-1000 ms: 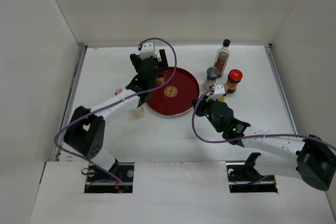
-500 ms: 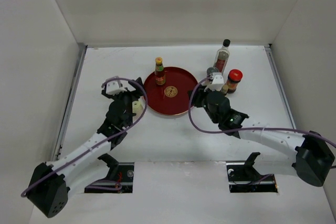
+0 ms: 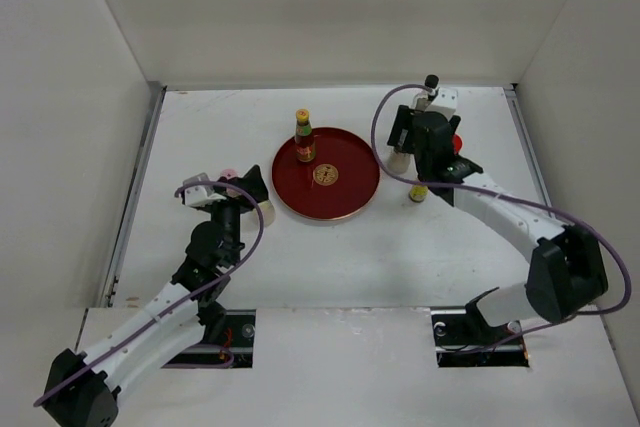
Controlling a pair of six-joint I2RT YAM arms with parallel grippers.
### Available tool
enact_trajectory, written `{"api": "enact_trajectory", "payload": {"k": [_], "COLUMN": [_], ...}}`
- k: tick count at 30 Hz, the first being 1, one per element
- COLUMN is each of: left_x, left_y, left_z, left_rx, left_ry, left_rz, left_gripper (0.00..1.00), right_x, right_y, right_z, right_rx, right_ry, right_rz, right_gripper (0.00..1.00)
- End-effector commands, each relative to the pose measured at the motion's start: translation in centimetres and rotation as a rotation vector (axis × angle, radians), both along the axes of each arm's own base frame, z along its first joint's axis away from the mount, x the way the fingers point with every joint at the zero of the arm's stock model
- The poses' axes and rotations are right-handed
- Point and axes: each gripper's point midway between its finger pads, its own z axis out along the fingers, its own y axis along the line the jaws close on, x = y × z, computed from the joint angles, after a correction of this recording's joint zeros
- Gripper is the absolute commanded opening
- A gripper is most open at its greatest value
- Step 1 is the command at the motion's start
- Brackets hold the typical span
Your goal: Organize the condiment bottles
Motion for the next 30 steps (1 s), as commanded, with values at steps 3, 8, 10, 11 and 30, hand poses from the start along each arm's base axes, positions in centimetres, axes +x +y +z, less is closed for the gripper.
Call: {"api": "enact_trajectory", "payload": {"k": [3, 8, 10, 11, 30], "left_x": [-0.6, -0.8, -0.6, -0.5, -0.3], "left_y": [-0.3, -0.5, -0.5, -0.6, -0.2], "left_z": [-1.1, -0.9, -1.2, -1.4, -1.6], "left_rx": [-0.065, -0.07, -0.067, -0.064, -0.072], "left_ry": [-0.01, -0.017, -0.007, 0.0, -0.001], "left_rz": [-0.033, -0.046, -0.04, -0.045, -0.031], "left_gripper": [0.93, 0.93, 0.93, 0.93, 0.93], "right_x": [3.0, 4.7, 5.0, 5.2, 6.6], "right_y": [-1.7, -0.8, -0.5, -0.4, 0.3], "right_z": [-0.9, -2.5, -3.3, -3.6, -1.9], "right_rx": [-0.084, -0.065, -0.071, -0.07, -0.122], "right_ry": [0.094, 0.141, 0.159, 0.161, 0.069], "right_rz": [0.001, 0.061, 0.076, 0.078, 0.036], "right_gripper": [0.99, 1.0, 1.0, 1.0, 0.56]}}
